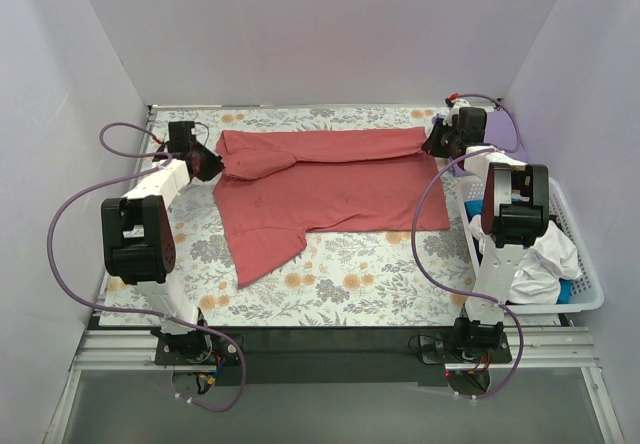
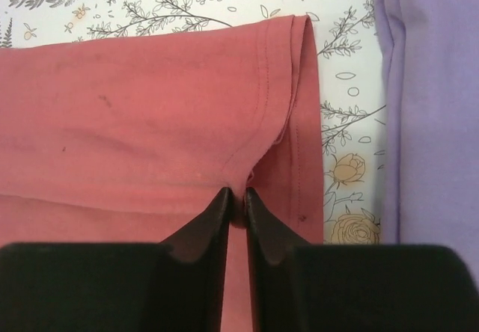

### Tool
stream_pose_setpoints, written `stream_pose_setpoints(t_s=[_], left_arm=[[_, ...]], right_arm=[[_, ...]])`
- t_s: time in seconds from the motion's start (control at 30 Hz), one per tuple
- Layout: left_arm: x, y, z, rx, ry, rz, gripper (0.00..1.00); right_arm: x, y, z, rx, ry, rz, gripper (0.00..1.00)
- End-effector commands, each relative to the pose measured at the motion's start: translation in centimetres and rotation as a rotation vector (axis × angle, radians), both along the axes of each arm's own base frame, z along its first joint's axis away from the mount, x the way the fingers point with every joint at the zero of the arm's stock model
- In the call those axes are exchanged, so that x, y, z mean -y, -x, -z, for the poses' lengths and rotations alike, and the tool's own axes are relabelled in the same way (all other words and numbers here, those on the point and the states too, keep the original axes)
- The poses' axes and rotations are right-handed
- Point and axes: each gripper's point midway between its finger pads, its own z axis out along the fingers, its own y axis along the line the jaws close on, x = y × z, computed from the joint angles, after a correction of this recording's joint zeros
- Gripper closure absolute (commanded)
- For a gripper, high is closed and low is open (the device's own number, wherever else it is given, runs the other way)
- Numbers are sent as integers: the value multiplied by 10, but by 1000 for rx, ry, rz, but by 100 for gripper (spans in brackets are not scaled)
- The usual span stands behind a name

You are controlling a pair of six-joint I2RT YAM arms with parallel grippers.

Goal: Fold and stack the t-shirts
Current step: Fold the tshirt

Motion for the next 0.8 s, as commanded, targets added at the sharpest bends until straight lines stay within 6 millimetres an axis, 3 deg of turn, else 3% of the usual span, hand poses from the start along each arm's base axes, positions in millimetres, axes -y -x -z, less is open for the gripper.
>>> stream_pose_setpoints(t_s=[0.0, 0.1, 0.13, 0.17, 0.3, 0.33, 0.37, 0.4, 0.43, 0.53, 0.57, 0.67, 0.77], left_arm=[[-18, -2, -40, 101, -77, -66, 88], [-21, -3, -46, 115, -99, -61, 76], [-20, -4, -48, 123, -102, -46, 61], [-18, -4, -51, 131, -100, -32, 54], [-1, 6, -57, 145, -84, 44, 37], [2, 10, -56, 143, -93, 60, 34], [8, 15, -52, 135, -100, 77, 34], [25, 24, -48, 124, -104, 116, 35], [32, 31, -41, 107, -107, 138, 42], [55, 54, -19, 48, -107, 198, 50], [67, 62, -14, 34, -108, 230, 50], [77, 85, 6, -27, -138, 260, 51], [86, 107, 26, -92, -136, 287, 52]], right_arm=[[8, -1, -29, 39, 8, 32, 78], [9, 4, -38, 42, 15, 48, 63], [10, 7, -38, 34, 23, 55, 59], [7, 9, -46, 42, 25, 55, 54], [-3, 22, -59, 42, 25, 38, 48], [-32, 31, -61, 38, 7, -24, 48], [-43, 36, -68, 44, -5, -47, 48], [-53, 45, -61, 24, -7, -70, 49], [-77, 55, -63, 21, -4, -116, 49], [-112, 85, -43, -56, 4, -191, 51], [-135, 97, -39, -72, 5, -245, 52], [-171, 131, -16, -148, 28, -329, 52], [-190, 168, 9, -231, 62, -392, 53]])
